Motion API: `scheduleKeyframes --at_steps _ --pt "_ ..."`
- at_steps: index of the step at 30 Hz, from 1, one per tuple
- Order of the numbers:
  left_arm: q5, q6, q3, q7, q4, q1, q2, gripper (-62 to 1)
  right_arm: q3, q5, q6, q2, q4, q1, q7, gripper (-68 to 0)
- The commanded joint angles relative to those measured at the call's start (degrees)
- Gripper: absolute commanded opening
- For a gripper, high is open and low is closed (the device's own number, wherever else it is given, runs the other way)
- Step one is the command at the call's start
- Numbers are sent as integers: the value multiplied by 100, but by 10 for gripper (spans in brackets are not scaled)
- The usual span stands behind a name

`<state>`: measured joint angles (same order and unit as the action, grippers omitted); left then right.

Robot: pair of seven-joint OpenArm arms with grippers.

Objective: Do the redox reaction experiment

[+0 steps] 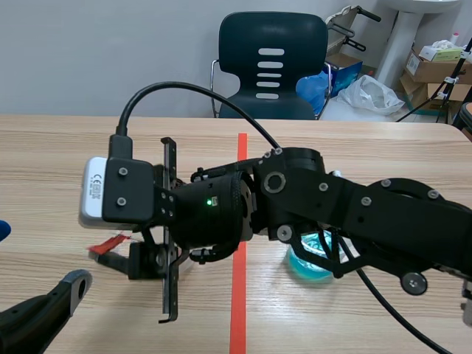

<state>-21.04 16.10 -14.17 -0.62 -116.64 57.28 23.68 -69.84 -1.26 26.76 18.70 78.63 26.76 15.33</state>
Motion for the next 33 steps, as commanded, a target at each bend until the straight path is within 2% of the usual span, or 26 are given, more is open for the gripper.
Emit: scheduleKeyframes --at_steps 1,4,9,12,33 --pt "-35 -7 33 63 -96 -17 2 14 31 -26 -22 2 28 98 50 -254" --pt "-35 -7 33 61 -96 -17 2 14 31 -44 -96 2 28 98 46 -164" --pt "-35 -7 33 61 -96 -17 2 14 31 -44 -608 2 28 98 -138 -62" --pt "-35 -7 33 61 -96 -17 2 14 28 -44 -787 0 28 98 -267 -26" --pt "-35 -7 33 61 -96 -17 2 14 28 -197 -793 2 28 98 -339 -20"
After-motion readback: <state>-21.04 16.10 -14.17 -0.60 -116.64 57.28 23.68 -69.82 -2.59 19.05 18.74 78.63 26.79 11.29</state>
